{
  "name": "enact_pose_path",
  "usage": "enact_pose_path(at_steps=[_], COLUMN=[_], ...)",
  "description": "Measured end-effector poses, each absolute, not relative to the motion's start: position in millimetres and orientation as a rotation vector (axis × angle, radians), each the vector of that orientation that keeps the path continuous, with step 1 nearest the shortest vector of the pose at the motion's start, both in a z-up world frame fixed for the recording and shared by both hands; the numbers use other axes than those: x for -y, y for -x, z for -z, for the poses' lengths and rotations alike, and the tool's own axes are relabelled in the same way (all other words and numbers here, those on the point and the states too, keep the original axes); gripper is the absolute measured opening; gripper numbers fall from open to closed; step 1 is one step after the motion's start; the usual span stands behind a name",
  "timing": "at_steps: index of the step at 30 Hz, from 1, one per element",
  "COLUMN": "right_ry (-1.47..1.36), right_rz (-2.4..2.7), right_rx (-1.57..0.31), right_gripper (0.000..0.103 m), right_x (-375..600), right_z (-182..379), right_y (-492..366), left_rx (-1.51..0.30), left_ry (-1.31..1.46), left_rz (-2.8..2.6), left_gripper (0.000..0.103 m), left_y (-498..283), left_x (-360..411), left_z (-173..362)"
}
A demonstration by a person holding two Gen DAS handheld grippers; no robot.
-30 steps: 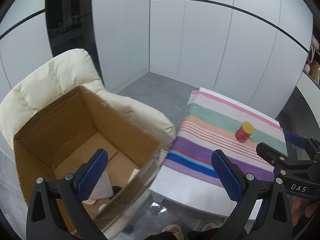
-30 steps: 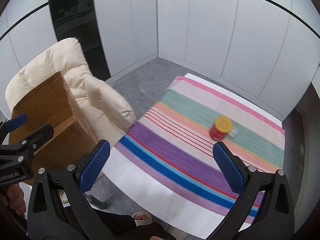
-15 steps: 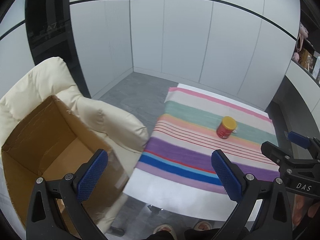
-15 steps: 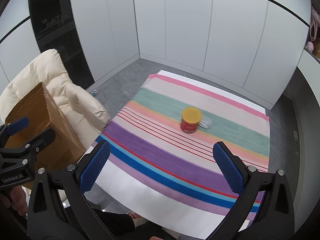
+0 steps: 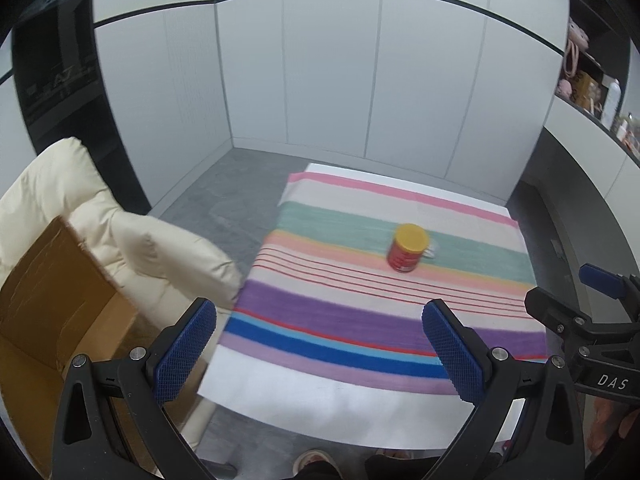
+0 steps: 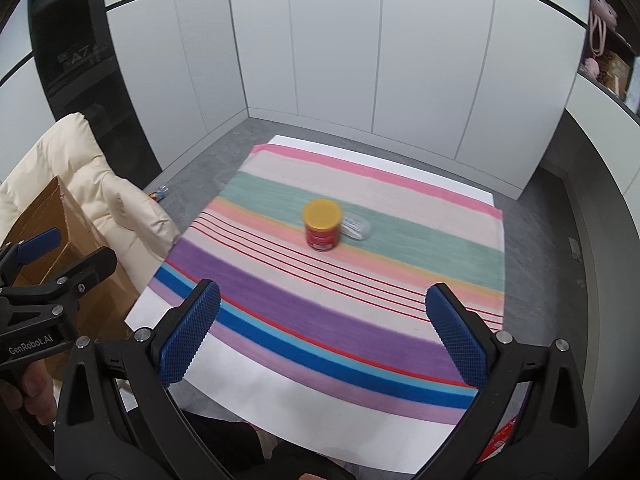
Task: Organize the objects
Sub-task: 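Move both tools back from the cardboard box toward the red can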
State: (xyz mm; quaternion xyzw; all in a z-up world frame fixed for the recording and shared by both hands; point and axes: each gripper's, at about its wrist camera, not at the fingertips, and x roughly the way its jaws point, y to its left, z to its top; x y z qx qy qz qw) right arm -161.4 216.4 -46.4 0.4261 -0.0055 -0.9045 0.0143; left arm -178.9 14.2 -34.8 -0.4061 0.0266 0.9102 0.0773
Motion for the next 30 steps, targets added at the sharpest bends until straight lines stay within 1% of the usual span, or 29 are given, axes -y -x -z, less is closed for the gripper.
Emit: enact_pose_path(at_steps=[5,8,13,15,16,18,20,22,27,30], right_ry=[-1.369,-1.391,-1.440,-1.464,-1.491,-1.539,-1.572,-1.611,-1.628,-1.624], right_rz=[2.826,2.832,2.838,2.831,2.817,2.800,2.797,2.781,2.751,2.760], right_rx=[0.065,0.037,0.008,0.087,0.137,0.172,0.144,0.122,0.157,0.128], right_gripper=[0.103,0.103,0.103,0.103,0.103,0.103,0.103,0.103,0.101,0.100], right_x=[-239.4,-249.8,-266.5,-276.8,-282.1,-288.3,-290.5,-291.7,-299.1,-303.1], right_z=[52.6,59.2,71.1,78.4,85.1,100.6,119.2,137.9,171.0,186.6], right_y=[160.3,161.1,164.6,169.7,174.1,183.4,191.9,200.8,224.7,241.5], left_rx=[-0.110,-0.139,-0.188,-0.206,-0.205,-0.220,-0.218,-0.183,-0.213,-0.231], left_ry=[1.207,1.217,1.271,1.286,1.306,1.347,1.372,1.381,1.384,1.388], left_rz=[-2.690,-2.672,-2.638,-2.615,-2.608,-2.602,-2.599,-2.577,-2.547,-2.521], left_gripper=[0.103,0.103,0.103,0.103,0.103,0.102,0.100,0.100,0.100,0.095], left_y=[181.3,182.7,189.8,192.8,195.8,202.5,211.2,221.5,252.2,273.9], left_x=[-38.0,-52.1,-74.5,-82.3,-84.8,-88.3,-92.2,-95.4,-111.6,-124.5], left_z=[37.1,42.7,70.8,87.5,98.6,118.2,133.6,145.1,173.8,189.8])
